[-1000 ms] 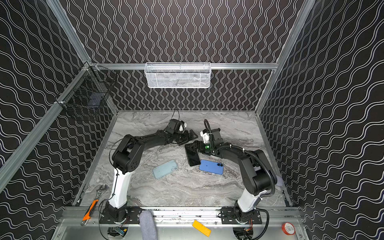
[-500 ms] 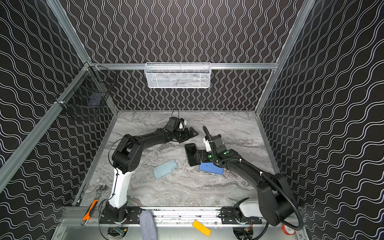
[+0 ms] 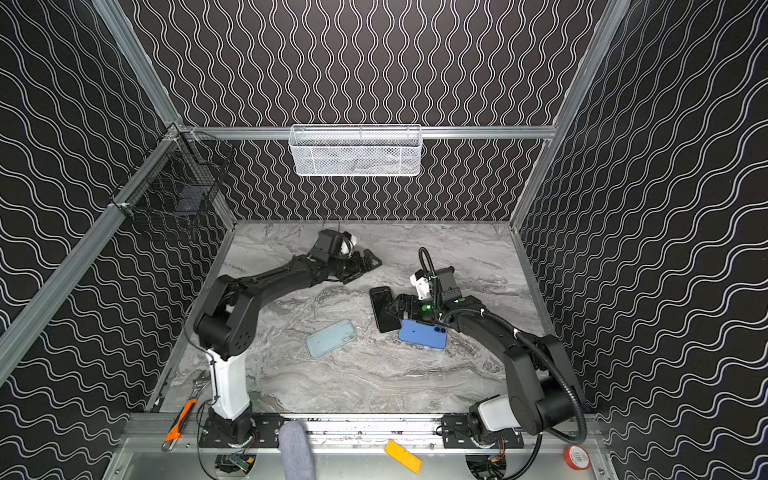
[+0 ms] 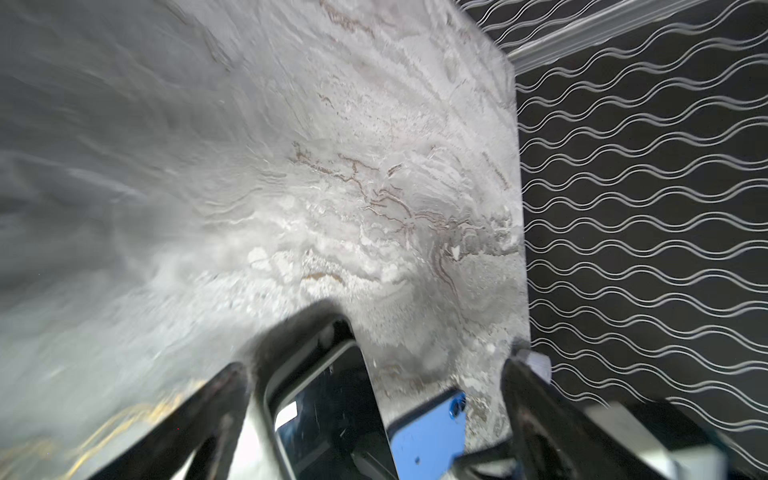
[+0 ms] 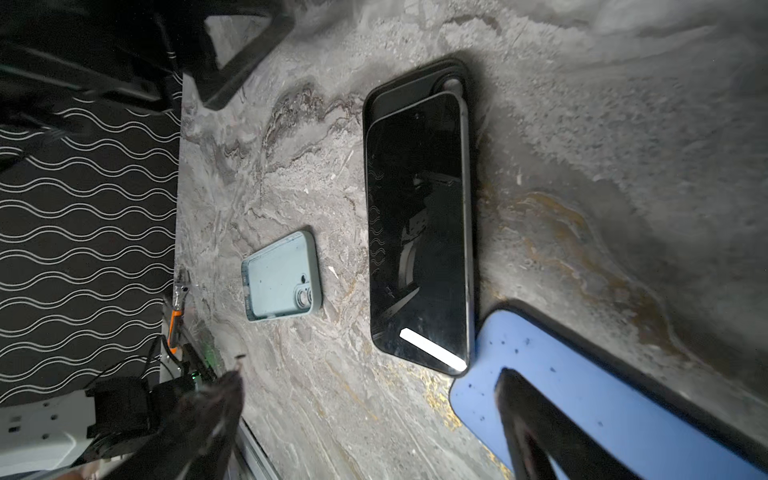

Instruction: Put the phone into the phone case

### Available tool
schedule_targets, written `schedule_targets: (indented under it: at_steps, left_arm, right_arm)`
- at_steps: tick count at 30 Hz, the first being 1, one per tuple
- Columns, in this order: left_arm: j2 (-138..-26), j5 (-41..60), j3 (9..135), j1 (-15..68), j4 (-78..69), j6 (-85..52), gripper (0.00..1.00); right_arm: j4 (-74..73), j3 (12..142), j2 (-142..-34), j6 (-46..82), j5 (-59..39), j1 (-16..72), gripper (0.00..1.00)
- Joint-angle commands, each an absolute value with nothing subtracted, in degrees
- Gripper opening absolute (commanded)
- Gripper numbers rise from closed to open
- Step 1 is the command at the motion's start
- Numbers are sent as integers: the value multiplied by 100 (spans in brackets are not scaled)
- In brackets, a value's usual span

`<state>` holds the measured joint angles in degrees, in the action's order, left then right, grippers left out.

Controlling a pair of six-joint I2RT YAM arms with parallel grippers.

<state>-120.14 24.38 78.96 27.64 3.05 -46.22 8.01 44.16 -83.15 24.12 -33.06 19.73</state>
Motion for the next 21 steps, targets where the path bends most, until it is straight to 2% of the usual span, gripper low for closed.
schedule_targets:
  at_steps: [1, 8, 17, 21]
  left_arm:
    - [-11580, 2515, 7535, 2747, 639, -4609, 98]
    - [-10976, 3211, 6311, 2844, -416, -5442, 98]
    - [-11562, 3552, 5745, 3198, -2479, -6638, 98]
    - [-11581, 3438, 5762, 3260, -2454, -6632, 98]
  right_arm:
    - [171, 4362, -8512, 2756, -3874, 1808, 95]
    - [-72, 4437, -8935, 2909, -4054, 1594, 93]
    - [-5, 4544, -9197, 2851, -4266, 1575, 91]
    - [-9, 4444, -9267, 2832, -4310, 1575, 91]
